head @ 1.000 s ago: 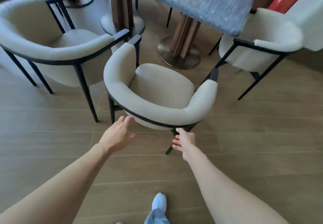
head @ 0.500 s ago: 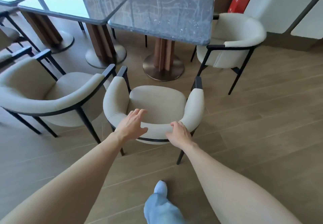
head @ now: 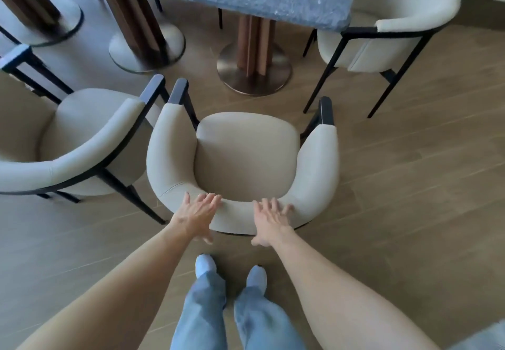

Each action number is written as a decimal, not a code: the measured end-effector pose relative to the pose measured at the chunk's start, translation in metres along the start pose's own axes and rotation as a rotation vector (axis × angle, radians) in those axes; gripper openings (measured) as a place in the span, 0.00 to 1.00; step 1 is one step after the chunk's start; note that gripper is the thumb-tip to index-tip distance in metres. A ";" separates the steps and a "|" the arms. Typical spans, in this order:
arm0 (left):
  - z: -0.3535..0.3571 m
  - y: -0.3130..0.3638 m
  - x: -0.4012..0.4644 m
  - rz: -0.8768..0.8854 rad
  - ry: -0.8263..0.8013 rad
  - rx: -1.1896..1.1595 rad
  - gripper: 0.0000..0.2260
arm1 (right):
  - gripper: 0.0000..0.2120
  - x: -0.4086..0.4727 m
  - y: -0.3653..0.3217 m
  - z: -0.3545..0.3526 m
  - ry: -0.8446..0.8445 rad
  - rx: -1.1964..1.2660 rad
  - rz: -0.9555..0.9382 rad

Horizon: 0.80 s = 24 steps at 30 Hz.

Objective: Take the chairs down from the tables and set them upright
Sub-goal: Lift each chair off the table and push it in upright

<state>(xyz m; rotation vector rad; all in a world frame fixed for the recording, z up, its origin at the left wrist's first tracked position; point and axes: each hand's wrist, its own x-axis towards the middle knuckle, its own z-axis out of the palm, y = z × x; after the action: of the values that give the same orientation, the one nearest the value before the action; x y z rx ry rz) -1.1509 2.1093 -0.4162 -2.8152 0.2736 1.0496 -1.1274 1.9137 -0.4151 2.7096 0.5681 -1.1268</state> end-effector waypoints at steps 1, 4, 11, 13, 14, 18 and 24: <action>0.005 -0.002 0.005 0.027 -0.017 0.055 0.55 | 0.52 0.004 -0.003 0.005 -0.011 -0.026 -0.005; 0.018 -0.011 0.016 0.084 -0.004 0.169 0.56 | 0.55 0.011 -0.010 0.020 0.008 -0.093 0.004; 0.016 -0.027 0.041 0.258 0.012 0.260 0.45 | 0.49 0.025 -0.004 0.023 0.079 -0.155 -0.073; 0.016 -0.030 0.046 0.276 0.014 0.262 0.44 | 0.47 0.027 -0.002 0.023 0.100 -0.137 -0.076; 0.015 -0.032 0.049 0.274 0.027 0.271 0.44 | 0.47 0.029 -0.001 0.021 0.111 -0.141 -0.077; -0.004 -0.040 0.068 0.266 0.058 0.244 0.39 | 0.44 0.048 0.010 -0.001 0.133 -0.133 -0.091; -0.052 -0.061 0.116 0.244 0.129 0.225 0.33 | 0.37 0.088 0.035 -0.057 0.163 -0.182 -0.089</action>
<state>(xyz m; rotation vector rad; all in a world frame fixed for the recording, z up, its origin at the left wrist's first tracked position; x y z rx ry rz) -1.0190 2.1447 -0.4506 -2.6944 0.7174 0.8173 -1.0199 1.9223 -0.4374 2.6548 0.7817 -0.8318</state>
